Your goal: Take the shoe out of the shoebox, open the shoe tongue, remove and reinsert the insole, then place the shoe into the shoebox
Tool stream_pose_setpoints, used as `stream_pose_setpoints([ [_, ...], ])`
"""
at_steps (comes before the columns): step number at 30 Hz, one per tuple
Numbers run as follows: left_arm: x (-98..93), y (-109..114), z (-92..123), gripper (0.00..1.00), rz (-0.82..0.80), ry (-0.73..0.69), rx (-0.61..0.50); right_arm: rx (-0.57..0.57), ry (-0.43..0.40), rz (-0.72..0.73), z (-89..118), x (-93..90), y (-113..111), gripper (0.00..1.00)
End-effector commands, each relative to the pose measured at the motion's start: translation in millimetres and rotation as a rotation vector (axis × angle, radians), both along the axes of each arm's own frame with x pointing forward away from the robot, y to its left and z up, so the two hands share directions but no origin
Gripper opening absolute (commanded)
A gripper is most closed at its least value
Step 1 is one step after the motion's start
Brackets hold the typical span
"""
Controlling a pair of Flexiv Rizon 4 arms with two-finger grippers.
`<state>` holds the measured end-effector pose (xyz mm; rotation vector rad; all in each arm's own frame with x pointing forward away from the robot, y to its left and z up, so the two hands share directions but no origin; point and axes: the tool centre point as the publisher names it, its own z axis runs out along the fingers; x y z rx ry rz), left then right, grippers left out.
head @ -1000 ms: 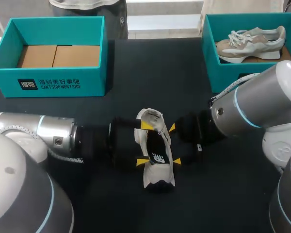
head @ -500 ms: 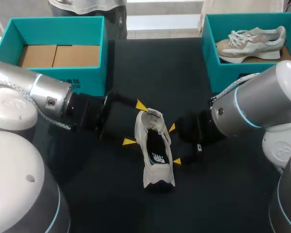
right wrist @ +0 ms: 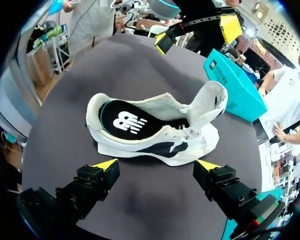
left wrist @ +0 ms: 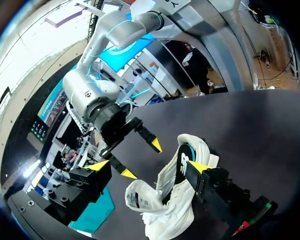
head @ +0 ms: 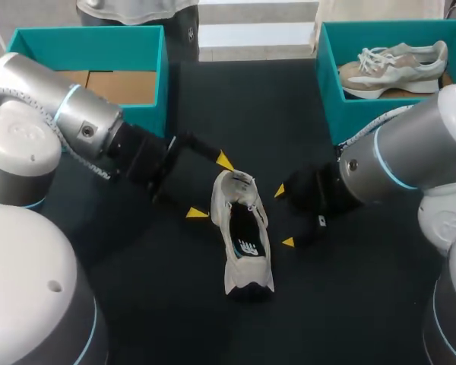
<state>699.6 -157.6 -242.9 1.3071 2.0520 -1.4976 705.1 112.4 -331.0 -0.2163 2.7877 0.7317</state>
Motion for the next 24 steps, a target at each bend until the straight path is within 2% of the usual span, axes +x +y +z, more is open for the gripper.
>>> stream_pose_setpoints([
  [1,0.0,-0.1,-0.1,1.0,-0.002,-0.001,0.003,-0.045,0.024,0.027,63.7,-1.6,-61.9,1.0],
  [5,0.0,-0.1,-0.1,1.0,-0.002,-0.001,0.003,-0.057,0.047,0.038,90.1,3.1,-94.7,1.0],
  [9,0.0,-0.1,-0.1,1.0,-0.002,-0.001,0.003,-0.046,0.079,0.075,110.9,5.2,-112.8,1.0],
  [15,0.0,-0.1,-0.1,1.0,-0.002,-0.001,0.003,-0.041,0.107,0.114,137.8,5.7,-129.8,1.0],
  [19,-1.0,0.9,-0.5,1.0,-0.001,-0.005,0.01,-0.065,0.097,0.109,155.1,8.9,-138.3,1.0],
  [24,2.9,7.4,5.6,1.0,-0.019,-0.049,0.083,-0.072,0.103,0.103,156.4,9.2,-139.2,1.0],
])
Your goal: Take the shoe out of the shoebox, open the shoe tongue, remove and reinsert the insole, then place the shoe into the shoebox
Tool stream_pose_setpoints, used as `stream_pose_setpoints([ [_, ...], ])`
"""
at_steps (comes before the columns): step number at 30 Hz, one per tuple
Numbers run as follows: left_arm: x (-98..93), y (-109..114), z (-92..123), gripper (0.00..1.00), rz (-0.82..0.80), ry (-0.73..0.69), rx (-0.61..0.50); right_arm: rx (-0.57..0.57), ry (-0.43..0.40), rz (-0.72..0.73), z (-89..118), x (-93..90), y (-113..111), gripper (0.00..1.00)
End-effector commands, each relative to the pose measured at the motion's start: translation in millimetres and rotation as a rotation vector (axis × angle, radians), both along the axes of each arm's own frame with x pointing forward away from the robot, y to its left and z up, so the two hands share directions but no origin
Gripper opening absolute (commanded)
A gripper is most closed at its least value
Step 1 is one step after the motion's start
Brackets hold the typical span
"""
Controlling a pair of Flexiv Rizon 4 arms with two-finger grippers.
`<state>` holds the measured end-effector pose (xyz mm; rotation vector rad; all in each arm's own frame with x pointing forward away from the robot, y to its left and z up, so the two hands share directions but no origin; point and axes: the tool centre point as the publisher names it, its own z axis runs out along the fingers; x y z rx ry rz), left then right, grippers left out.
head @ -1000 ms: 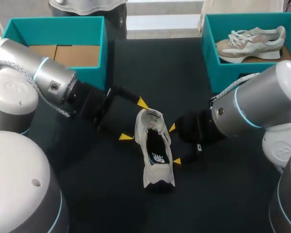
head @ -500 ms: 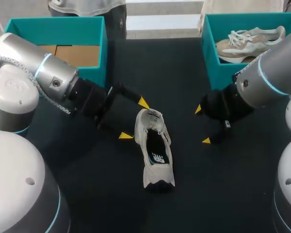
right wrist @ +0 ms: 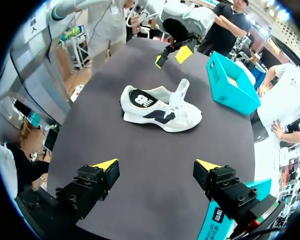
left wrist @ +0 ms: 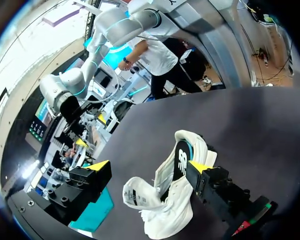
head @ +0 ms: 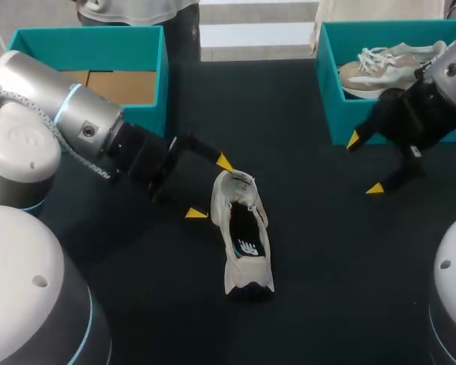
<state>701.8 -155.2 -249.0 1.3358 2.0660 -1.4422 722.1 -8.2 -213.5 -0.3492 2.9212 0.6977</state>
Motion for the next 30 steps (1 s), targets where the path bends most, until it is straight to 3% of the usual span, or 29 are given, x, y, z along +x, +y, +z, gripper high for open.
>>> stream_pose_setpoints([
  [1,1.6,6.5,13.6,1.0,-0.029,-0.028,0.064,-0.008,-0.002,-0.002,38.9,-7.7,-18.6,1.0],
  [6,13.7,17.3,25.2,1.0,-0.145,-0.091,0.189,-0.008,-0.002,-0.002,38.9,-7.7,-18.6,1.0],
  [7,15.3,19.4,27.8,0.83,-0.189,-0.065,0.197,-0.008,-0.002,-0.002,38.9,-7.7,-18.6,1.0],
  [8,15.8,20.4,29.5,0.49,-0.212,-0.065,0.195,-0.008,-0.002,-0.002,38.9,-7.7,-18.6,1.0],
  [10,17.6,22.2,30.7,0.24,-0.266,-0.065,0.229,-0.008,-0.002,-0.002,38.9,-7.7,-18.6,1.0],
  [11,17.0,23.2,29.5,0.0,-0.308,-0.072,0.259,-0.008,-0.002,-0.002,38.9,-7.7,-18.6,1.0],
  [15,7.2,25.9,29.3,0.0,-0.436,-0.1,0.351,-0.008,-0.002,-0.002,38.9,-7.7,-18.6,1.0],
  [21,-6.9,21.8,24.8,0.0,-0.483,-0.161,0.479,-0.008,-0.002,-0.002,38.9,-7.7,-18.6,1.0],
  [30,-6.9,21.8,24.8,0.0,-0.483,-0.161,0.479,-0.008,-0.002,-0.002,38.9,-7.7,-18.6,1.0],
])
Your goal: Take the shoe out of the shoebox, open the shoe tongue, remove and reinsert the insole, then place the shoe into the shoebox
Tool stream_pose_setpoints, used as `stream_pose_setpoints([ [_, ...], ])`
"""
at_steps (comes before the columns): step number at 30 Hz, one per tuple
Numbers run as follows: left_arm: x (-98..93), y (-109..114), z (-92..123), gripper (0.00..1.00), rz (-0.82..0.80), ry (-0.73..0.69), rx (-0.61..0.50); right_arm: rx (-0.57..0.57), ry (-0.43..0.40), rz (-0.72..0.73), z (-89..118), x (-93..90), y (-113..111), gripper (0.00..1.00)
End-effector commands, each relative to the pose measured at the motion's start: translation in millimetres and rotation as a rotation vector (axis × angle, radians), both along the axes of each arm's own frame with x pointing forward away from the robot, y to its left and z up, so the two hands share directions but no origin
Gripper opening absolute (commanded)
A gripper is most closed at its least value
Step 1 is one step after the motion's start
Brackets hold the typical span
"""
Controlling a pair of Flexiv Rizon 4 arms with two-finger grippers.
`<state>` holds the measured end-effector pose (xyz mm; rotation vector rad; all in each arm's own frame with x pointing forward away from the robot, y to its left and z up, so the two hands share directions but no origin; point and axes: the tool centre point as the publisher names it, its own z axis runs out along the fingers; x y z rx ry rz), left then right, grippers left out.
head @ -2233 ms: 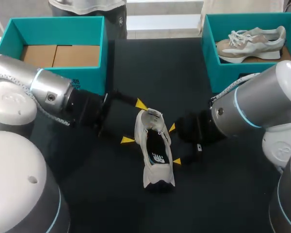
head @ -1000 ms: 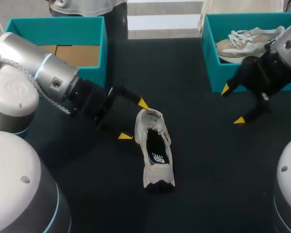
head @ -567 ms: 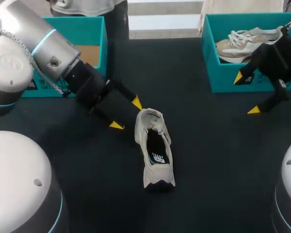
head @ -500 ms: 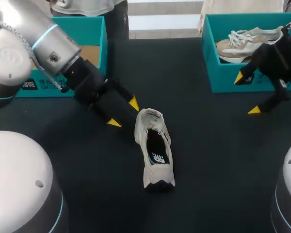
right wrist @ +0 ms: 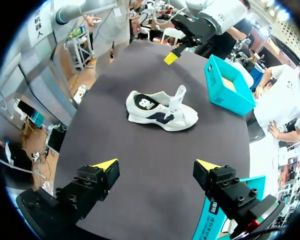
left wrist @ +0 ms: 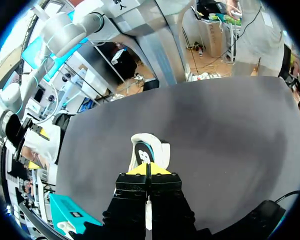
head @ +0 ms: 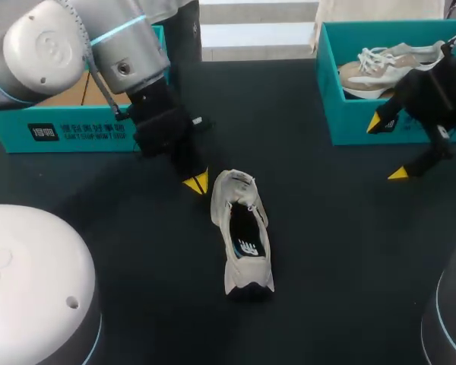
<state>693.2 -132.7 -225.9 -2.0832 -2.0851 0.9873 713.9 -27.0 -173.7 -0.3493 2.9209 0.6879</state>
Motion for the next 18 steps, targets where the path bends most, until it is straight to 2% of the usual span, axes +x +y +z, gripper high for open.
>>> stream_pose_setpoints([
  [1,1.7,-0.7,1.7,0.0,-0.024,-0.004,0.048,-0.003,0.001,-0.001,-0.9,0.5,0.2,1.0],
  [4,1.7,-0.7,1.7,0.0,-0.024,-0.004,0.048,-0.003,0.001,-0.001,-0.9,0.5,0.2,1.0],
  [8,-22.8,-25.1,-11.7,0.0,-0.045,-0.051,0.196,-0.003,0.001,-0.001,-0.9,0.5,0.2,1.0],
  [11,-30.8,-38.0,-22.4,0.0,-0.045,-0.044,0.255,-0.003,0.001,-0.001,-0.9,0.5,0.2,1.0],
  [18,-44.5,-51.3,-45.9,0.0,-0.055,-0.053,0.292,-0.003,0.001,-0.001,-0.9,0.5,0.2,1.0],
])
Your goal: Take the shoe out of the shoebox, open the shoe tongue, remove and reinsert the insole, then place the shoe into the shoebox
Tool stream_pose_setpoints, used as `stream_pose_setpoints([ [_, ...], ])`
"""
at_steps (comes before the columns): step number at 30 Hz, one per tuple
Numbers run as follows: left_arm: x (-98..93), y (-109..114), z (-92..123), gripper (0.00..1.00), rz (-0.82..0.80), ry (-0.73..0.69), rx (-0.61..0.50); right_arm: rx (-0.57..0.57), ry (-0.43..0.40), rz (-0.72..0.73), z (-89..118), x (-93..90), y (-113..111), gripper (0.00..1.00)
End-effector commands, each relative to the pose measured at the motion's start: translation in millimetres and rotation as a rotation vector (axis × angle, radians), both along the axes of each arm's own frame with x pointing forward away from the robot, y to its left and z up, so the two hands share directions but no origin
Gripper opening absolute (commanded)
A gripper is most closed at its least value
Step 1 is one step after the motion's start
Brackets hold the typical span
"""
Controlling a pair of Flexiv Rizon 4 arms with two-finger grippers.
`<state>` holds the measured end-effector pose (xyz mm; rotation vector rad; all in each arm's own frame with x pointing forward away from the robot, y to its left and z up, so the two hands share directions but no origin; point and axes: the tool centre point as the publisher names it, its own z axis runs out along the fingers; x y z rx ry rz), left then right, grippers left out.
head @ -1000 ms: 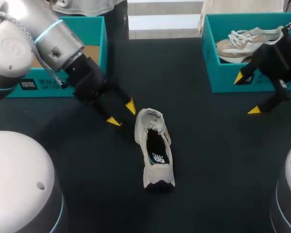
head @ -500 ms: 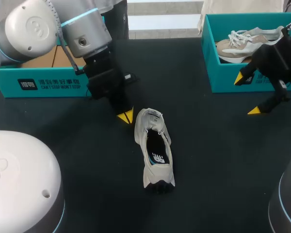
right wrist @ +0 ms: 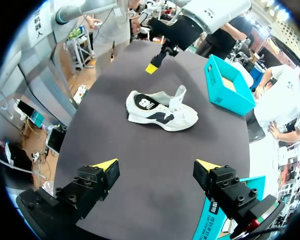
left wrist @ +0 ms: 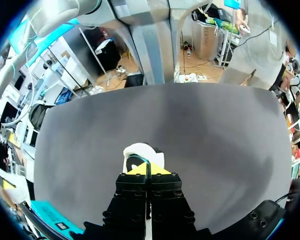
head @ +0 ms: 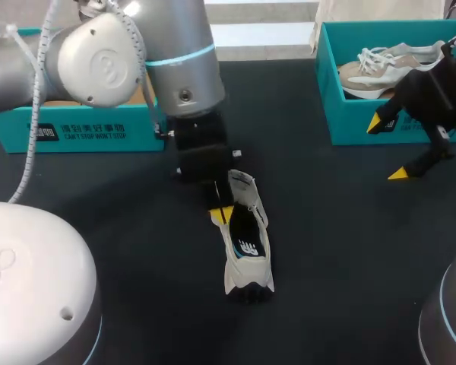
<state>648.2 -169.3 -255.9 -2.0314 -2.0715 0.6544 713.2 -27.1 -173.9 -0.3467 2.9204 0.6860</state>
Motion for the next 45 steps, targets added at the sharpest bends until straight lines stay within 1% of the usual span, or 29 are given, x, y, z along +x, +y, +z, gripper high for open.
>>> stream_pose_setpoints([
  [1,1.2,-15.9,-20.9,0.0,-0.024,-0.003,0.076,-0.002,0.002,0.001,-0.7,1.1,0.3,1.0],
  [4,4.0,-18.6,-34.9,0.0,-0.018,-0.017,0.084,-0.002,0.002,0.001,-0.7,1.1,0.3,1.0],
  [7,10.7,-20.5,-45.6,0.0,-0.007,-0.036,0.08,-0.002,0.002,0.001,-0.7,1.1,0.3,1.0],
  [11,19.8,-24.1,-55.1,0.0,0.005,-0.07,0.079,-0.002,0.002,0.001,-0.7,1.1,0.3,1.0],
  [15,27.6,-25.8,-60.2,0.0,0.022,-0.128,0.084,-0.002,0.002,0.001,-0.7,1.1,0.3,1.0],
  [18,32.4,-26.7,-67.2,0.0,0.031,-0.197,0.107,-0.002,0.002,0.001,-0.7,1.1,0.3,1.0],
  [22,35.0,-25.8,-76.3,0.0,0.058,-0.285,0.123,-0.002,0.002,0.001,-0.7,1.1,0.3,1.0],
  [27,37.2,-28.9,-91.7,0.0,0.064,-0.348,0.13,-0.002,0.002,0.001,-0.7,1.1,0.3,1.0],
  [32,40.8,-29.6,-106.0,0.0,0.059,-0.373,0.136,-0.002,0.002,0.001,-0.7,1.1,0.3,1.0],
  [39,46.7,-33.0,-125.4,0.0,0.056,-0.367,0.147,-0.002,0.002,0.001,-0.7,1.1,0.3,1.0],
  [42,46.6,-33.2,-126.8,0.0,0.054,-0.361,0.152,-0.002,0.002,0.001,-0.7,1.1,0.3,1.0],
  [45,43.4,-29.6,-118.8,0.0,0.053,-0.358,0.142,-0.002,0.002,0.001,-0.7,1.1,0.3,1.0],
])
